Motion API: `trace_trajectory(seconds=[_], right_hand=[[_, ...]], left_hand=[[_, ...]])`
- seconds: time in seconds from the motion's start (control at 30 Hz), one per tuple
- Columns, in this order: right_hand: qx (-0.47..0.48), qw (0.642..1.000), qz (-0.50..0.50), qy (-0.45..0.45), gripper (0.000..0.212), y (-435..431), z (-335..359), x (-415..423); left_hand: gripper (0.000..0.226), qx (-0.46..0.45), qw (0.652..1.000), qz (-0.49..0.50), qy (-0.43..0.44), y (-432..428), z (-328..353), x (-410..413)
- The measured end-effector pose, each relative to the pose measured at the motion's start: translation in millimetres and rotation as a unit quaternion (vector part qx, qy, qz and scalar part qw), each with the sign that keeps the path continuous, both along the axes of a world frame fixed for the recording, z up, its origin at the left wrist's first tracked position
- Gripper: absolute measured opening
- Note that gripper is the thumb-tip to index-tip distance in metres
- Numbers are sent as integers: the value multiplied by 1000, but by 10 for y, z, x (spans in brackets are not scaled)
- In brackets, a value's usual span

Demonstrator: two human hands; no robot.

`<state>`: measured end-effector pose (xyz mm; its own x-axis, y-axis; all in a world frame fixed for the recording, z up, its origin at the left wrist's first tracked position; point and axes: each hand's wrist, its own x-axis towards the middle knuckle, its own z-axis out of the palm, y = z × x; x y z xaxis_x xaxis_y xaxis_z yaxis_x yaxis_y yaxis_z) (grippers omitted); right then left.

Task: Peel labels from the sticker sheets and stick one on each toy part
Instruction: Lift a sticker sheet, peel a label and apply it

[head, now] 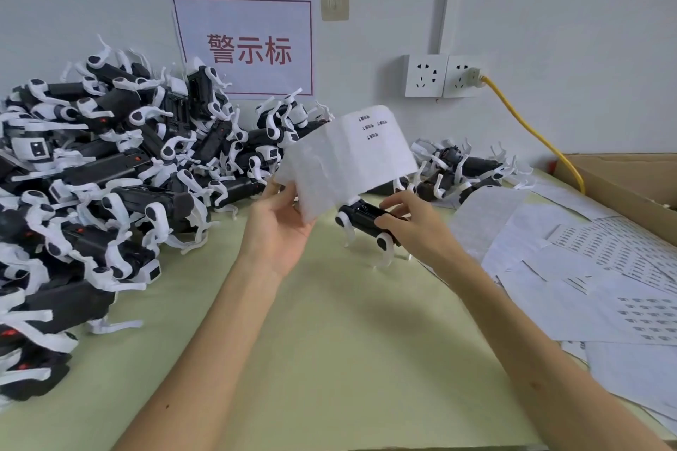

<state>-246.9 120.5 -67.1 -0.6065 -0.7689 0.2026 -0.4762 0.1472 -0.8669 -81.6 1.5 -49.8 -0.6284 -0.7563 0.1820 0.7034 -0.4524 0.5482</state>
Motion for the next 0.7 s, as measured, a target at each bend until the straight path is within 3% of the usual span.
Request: trace_trajectory(seconds=[0.13,0.2,0.27,0.37,0.47,0.57,0.63,0.7], right_hand=[[-103,994,-13,14,20,80,77,67],[-194,981,26,-17,19,138,162,86],[-253,961,91,-61,32,170,223,69],[-286,934,167,-133,37,185,273,54],[-303,922,138,-198,25,164,275,60],[-318,912,54,-254,16,135,274,12],[-305,907,41,-286,16,151,285,-35],[-274,917,55,-285,17,167,284,-62]], left_hand=[[33,-34,999,10,-19,2,-14,-14],[31,-42,998,34,-43,-2,-21,-35],[28,-55,993,74,-77,5,-45,-66],[26,-71,975,154,-145,9,-110,-102],[29,-85,955,184,-216,20,-144,-110],[19,-121,946,150,-261,51,-101,-99],[14,-139,953,91,-254,65,-61,-67],[23,-171,958,25,-231,72,-34,-40]])
